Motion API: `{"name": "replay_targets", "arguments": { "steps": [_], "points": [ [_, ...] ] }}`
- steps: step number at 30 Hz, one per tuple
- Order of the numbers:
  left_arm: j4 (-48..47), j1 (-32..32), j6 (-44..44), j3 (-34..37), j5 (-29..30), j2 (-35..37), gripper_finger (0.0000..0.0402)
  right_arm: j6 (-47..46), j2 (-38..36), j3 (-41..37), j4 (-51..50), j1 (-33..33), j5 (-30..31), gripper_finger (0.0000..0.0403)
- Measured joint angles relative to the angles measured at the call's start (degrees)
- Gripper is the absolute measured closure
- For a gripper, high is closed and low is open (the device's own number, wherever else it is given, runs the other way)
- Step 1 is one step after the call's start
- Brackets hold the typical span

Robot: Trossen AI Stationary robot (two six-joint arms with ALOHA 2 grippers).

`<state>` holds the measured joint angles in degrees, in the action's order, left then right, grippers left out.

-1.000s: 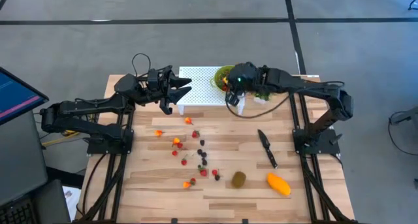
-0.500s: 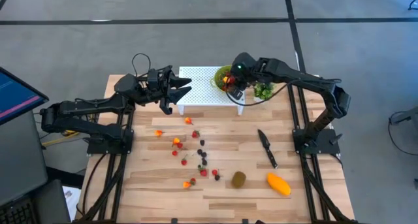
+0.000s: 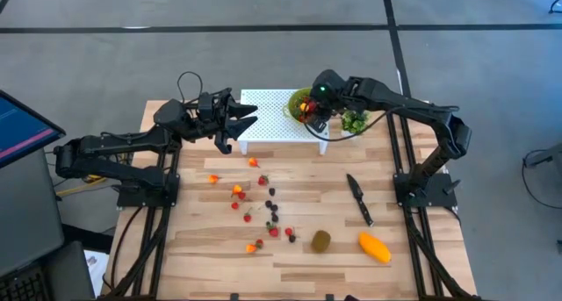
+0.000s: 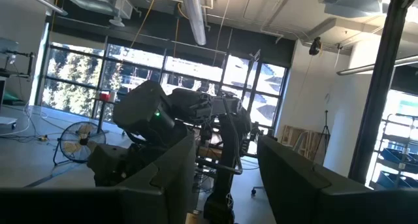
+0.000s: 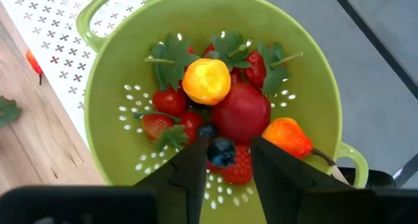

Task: Pick & Place Fruit
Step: Put the black blueberry into the green strainer bowl, then put the red cherry into the green strainer bowl

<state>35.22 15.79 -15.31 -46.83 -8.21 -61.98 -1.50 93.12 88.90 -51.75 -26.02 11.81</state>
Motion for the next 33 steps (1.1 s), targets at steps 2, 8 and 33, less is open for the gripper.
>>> {"name": "replay_targets", "arguments": {
  "steps": [2, 8, 33],
  "points": [
    [0.0, 0.0, 0.0, 0.0, 0.01, 0.01, 0.0243, 0.0, 0.0, 0.0, -0.19, 0.0, 0.0, 0.028],
    [-0.01, 0.0, 0.0, 0.0, 0.01, 0.0, 0.0243, -0.36, 0.0, 0.0, -0.66, 0.0, 0.02, 0.0248],
    [-0.02, 0.0, 0.0, 0.0, 0.0, -0.01, 0.0243, -7.51, 0.0, 0.07, 1.69, 21.83, 0.2, 0.0222]
  ]
}}
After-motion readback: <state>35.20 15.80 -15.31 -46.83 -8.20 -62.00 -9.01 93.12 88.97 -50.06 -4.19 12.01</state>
